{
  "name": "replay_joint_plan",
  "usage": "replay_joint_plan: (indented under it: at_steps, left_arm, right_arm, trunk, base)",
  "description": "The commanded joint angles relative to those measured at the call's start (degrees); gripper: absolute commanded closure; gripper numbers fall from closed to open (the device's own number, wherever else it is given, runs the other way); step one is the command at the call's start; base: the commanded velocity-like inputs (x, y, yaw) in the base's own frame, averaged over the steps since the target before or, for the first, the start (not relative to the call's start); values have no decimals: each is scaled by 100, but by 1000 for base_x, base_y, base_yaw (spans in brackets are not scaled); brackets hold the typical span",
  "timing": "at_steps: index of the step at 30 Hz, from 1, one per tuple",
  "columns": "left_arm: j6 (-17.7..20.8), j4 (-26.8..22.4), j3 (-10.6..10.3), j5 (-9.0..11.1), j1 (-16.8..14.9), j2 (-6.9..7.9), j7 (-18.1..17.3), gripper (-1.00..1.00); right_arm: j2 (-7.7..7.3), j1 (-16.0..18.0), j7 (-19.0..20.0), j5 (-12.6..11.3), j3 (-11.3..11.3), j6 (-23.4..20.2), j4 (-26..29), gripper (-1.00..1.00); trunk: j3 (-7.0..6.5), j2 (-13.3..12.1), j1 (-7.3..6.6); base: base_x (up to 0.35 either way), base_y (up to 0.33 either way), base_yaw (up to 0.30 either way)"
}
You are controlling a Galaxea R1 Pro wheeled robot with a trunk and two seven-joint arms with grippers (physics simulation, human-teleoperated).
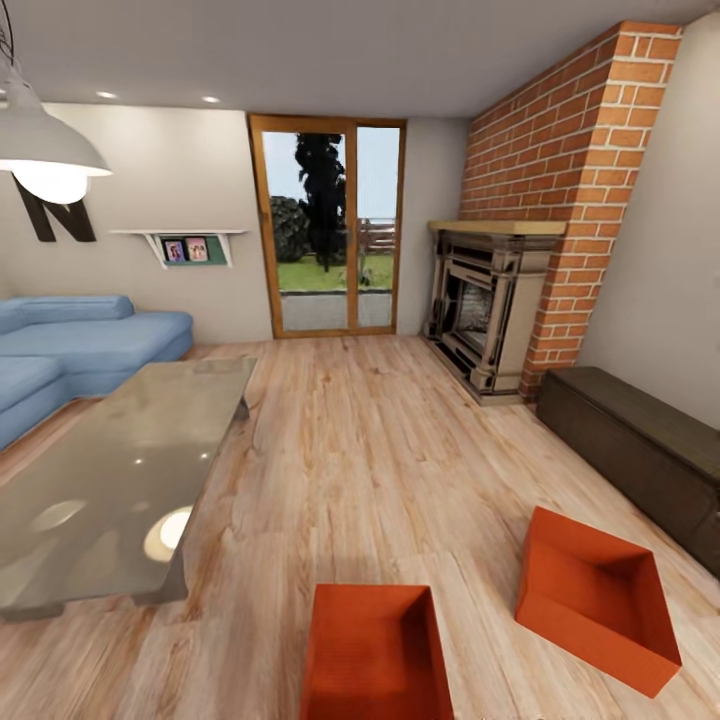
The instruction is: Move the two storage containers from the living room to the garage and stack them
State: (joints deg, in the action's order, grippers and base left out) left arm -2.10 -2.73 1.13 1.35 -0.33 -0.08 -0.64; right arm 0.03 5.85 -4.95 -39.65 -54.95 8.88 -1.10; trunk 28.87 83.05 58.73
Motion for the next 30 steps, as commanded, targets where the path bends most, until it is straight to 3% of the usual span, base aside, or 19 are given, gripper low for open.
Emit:
replay_joint_plan:
  at_steps: [1,9,30]
  left_arm:
    - [-18,5,10,14,-2,0,-7,-100]
    - [-18,2,10,14,-2,-1,-7,-100]
    - [-18,2,10,14,-2,2,-7,-100]
  right_arm:
    - [4,4,-5,-40,-45,19,-11,-100]
    - [1,4,-6,-42,-42,17,-12,-100]
    - [2,4,-19,-47,-36,17,-11,-100]
  trunk:
    - [6,3,0]
    - [6,3,0]
    - [107,3,0]
  base:
    - [0,0,-213]
    - [0,0,-212]
    - [0,0,-6]
